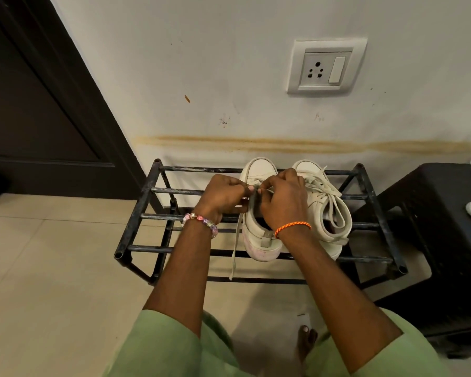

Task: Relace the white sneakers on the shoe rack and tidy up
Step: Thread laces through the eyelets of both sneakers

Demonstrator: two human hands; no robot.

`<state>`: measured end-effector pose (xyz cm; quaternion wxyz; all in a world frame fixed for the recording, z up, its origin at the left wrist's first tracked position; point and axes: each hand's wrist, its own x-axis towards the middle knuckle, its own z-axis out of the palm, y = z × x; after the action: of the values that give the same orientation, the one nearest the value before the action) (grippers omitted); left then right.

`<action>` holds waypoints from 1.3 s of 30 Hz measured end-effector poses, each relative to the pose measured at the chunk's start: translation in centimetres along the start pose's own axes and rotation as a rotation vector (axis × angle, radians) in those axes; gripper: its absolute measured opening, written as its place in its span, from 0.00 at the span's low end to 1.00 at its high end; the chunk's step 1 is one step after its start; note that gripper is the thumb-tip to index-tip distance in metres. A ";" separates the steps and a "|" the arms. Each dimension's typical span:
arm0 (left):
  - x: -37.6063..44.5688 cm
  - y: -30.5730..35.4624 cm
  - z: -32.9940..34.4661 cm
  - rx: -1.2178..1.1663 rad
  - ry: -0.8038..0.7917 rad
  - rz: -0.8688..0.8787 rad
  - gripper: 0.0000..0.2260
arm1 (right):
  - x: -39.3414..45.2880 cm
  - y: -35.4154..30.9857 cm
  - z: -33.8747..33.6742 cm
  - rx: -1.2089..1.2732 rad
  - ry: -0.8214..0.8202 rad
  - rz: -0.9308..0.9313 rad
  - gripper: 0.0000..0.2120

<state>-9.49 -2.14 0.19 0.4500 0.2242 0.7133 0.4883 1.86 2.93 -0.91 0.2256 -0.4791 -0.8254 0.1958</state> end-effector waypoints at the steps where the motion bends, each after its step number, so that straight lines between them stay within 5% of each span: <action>1: 0.0 0.0 -0.1 0.007 -0.011 0.005 0.03 | 0.0 0.1 0.2 0.042 0.010 0.023 0.06; 12: 0.2 -1.0 -0.2 -0.082 -0.031 0.020 0.03 | 0.1 0.2 1.5 0.401 0.063 0.253 0.02; 17: 0.8 -1.1 0.3 -0.013 0.034 0.046 0.04 | -0.3 0.3 1.3 0.380 0.100 0.253 0.09; 22: 0.9 -0.1 0.3 0.118 0.095 0.075 0.05 | -0.8 1.0 0.7 0.104 0.035 0.219 0.20; 34: -3.0 7.2 -4.9 -1.133 0.100 0.247 0.05 | -1.5 0.6 0.5 0.079 0.066 0.244 0.21; 36: -3.2 7.1 -5.1 -0.961 0.174 0.217 0.06 | -1.6 0.7 0.3 0.059 0.072 0.239 0.21; 39: -2.8 5.4 -4.4 -0.157 0.282 0.139 0.06 | -2.0 0.9 -0.4 0.085 0.083 0.236 0.21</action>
<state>-12.55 -4.14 6.69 0.3268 0.1665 0.7117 0.5992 3.62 1.68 -1.43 0.2550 -0.5707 -0.7441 0.2358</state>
